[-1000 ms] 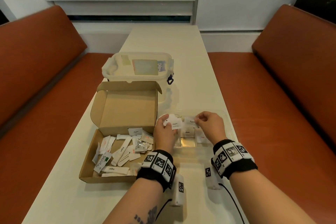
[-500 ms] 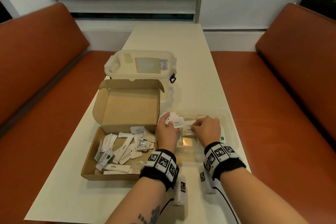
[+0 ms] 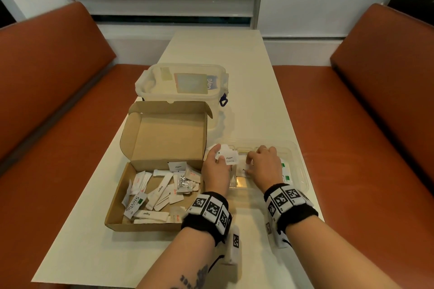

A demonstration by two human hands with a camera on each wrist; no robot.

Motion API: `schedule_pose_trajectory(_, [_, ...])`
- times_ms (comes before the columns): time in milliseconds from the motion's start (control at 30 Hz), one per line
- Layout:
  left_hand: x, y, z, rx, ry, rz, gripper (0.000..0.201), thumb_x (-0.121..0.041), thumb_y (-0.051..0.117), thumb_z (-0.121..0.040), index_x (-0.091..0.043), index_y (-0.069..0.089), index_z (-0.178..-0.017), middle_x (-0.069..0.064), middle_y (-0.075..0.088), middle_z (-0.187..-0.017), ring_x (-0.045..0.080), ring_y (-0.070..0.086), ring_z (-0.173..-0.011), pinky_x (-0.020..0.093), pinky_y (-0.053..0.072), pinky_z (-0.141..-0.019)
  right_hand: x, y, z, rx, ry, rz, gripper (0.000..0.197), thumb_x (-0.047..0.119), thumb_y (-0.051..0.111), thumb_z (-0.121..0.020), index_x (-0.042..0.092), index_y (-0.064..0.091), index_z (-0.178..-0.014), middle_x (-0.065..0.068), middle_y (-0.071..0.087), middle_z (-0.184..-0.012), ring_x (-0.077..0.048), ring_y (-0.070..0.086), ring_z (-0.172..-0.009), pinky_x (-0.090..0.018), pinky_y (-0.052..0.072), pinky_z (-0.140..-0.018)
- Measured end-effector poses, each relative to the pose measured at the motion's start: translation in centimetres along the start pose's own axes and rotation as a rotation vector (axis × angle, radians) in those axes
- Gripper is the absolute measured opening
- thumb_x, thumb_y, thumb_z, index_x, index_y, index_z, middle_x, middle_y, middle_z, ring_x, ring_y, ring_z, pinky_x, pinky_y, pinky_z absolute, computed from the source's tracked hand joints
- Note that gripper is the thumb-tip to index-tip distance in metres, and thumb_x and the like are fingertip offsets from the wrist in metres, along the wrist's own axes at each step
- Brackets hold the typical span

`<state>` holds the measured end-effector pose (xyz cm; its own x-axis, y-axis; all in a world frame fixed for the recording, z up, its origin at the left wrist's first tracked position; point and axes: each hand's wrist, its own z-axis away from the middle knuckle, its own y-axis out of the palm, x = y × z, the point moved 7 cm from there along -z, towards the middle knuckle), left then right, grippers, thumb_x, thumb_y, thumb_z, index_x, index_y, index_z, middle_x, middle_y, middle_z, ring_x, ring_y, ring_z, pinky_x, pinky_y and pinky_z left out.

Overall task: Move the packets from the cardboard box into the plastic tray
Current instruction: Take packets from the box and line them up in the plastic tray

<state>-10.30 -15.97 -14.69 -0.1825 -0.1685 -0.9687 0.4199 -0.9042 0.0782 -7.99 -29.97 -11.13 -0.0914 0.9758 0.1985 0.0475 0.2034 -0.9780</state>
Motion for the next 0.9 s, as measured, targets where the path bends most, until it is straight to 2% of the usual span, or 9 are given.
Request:
schedule_pose_trajectory(200, [-0.3, 0.0, 0.2, 0.017, 0.007, -0.035, 0.036, -0.003, 0.042, -0.096, -0.029, 0.058, -0.114, -0.008, 0.056, -0.098, 0.012, 0.059, -0.090, 0.039, 0.054, -0.089, 0.1, -0.1, 0.1, -0.018, -0.022, 0.016, 0.021, 0.031, 0.066, -0.083, 0.025, 0.065, -0.103, 0.000, 0.050, -0.112, -0.022, 0.041, -0.105, -0.031, 0.041, -0.084])
schedule_pose_trajectory(333, [-0.3, 0.0, 0.1, 0.032, 0.013, -0.050, 0.039, -0.003, 0.041, -0.096, -0.035, 0.060, -0.107, -0.015, 0.055, -0.095, 0.009, 0.060, -0.085, 0.033, 0.056, -0.078, 0.0, -0.2, 0.0, -0.023, 0.003, -0.036, 0.022, 0.031, 0.064, -0.083, 0.025, 0.066, -0.104, 0.000, 0.053, -0.112, -0.022, 0.041, -0.106, -0.031, 0.040, -0.085])
schedule_pose_trajectory(433, [-0.5, 0.1, 0.3, 0.041, 0.029, -0.081, 0.043, -0.003, 0.041, -0.095, -0.039, 0.064, -0.097, -0.018, 0.058, -0.086, 0.009, 0.059, -0.077, 0.039, 0.056, -0.080, -0.1, -1.2, 0.0, -0.116, 0.046, -0.306, 0.021, 0.034, 0.057, -0.090, 0.018, 0.068, -0.099, 0.000, 0.064, -0.102, -0.022, 0.048, -0.100, -0.030, 0.039, -0.080])
schedule_pose_trajectory(533, [-0.7, 0.2, 0.4, 0.053, 0.033, -0.120, 0.044, -0.004, 0.041, -0.095, -0.042, 0.063, -0.089, -0.024, 0.056, -0.088, 0.008, 0.060, -0.081, 0.041, 0.055, -0.085, 0.3, -1.2, -0.1, -0.063, 0.107, -0.720, 0.022, 0.036, 0.060, -0.089, 0.015, 0.066, -0.089, 0.001, 0.068, -0.082, -0.015, 0.060, -0.079, -0.026, 0.043, -0.067])
schedule_pose_trajectory(600, [-0.8, 0.2, 0.5, 0.066, 0.041, -0.128, 0.043, -0.005, 0.041, -0.095, -0.042, 0.063, -0.091, -0.027, 0.054, -0.094, 0.005, 0.060, -0.085, 0.036, 0.055, -0.084, 0.6, -1.2, 0.0, -0.017, 0.141, -0.827, 0.016, 0.030, 0.071, -0.081, 0.017, 0.064, -0.087, 0.004, 0.067, -0.075, -0.007, 0.060, -0.069, -0.023, 0.047, -0.064])
schedule_pose_trajectory(667, [-0.8, 0.1, 0.5, 0.062, 0.034, -0.118, 0.043, -0.006, 0.041, -0.096, -0.043, 0.063, -0.089, -0.024, 0.056, -0.089, 0.001, 0.060, -0.076, 0.030, 0.056, -0.077, 0.7, -1.1, 0.0, 0.007, 0.161, -0.885, 0.016, 0.020, 0.077, -0.076, 0.018, 0.063, -0.085, 0.005, 0.065, -0.069, -0.001, 0.059, -0.062, -0.018, 0.046, -0.062])
schedule_pose_trajectory(733, [-0.8, 0.1, 0.4, 0.062, 0.017, -0.105, 0.040, -0.007, 0.042, -0.096, -0.039, 0.066, -0.094, -0.019, 0.058, -0.082, 0.005, 0.059, -0.070, 0.032, 0.056, -0.073, 0.7, -1.0, 0.0, 0.028, 0.166, -0.917, 0.018, 0.014, 0.078, -0.073, 0.016, 0.064, -0.084, 0.005, 0.061, -0.064, 0.003, 0.057, -0.055, -0.011, 0.044, -0.057])
schedule_pose_trajectory(800, [-0.8, 0.2, 0.4, 0.070, 0.010, -0.082, 0.033, -0.009, 0.044, -0.096, -0.032, 0.067, -0.097, -0.016, 0.059, -0.085, 0.012, 0.060, -0.077, 0.039, 0.055, -0.081, 0.6, -0.9, 0.0, 0.063, 0.171, -0.927, 0.017, 0.012, 0.079, -0.073, 0.012, 0.067, -0.084, 0.006, 0.060, -0.063, 0.002, 0.054, -0.054, -0.007, 0.041, -0.053])
schedule_pose_trajectory(900, [-0.9, 0.2, 0.4, 0.066, -0.005, -0.036, 0.029, -0.014, 0.046, -0.096, -0.033, 0.066, -0.087, -0.015, 0.062, -0.095, 0.019, 0.062, -0.098, 0.045, 0.052, -0.091, 0.4, -0.7, 0.1, 0.114, 0.172, -0.951, 0.014, 0.014, 0.077, -0.075, 0.008, 0.070, -0.085, -0.002, 0.067, -0.073, -0.008, 0.057, -0.066, -0.014, 0.046, -0.062])
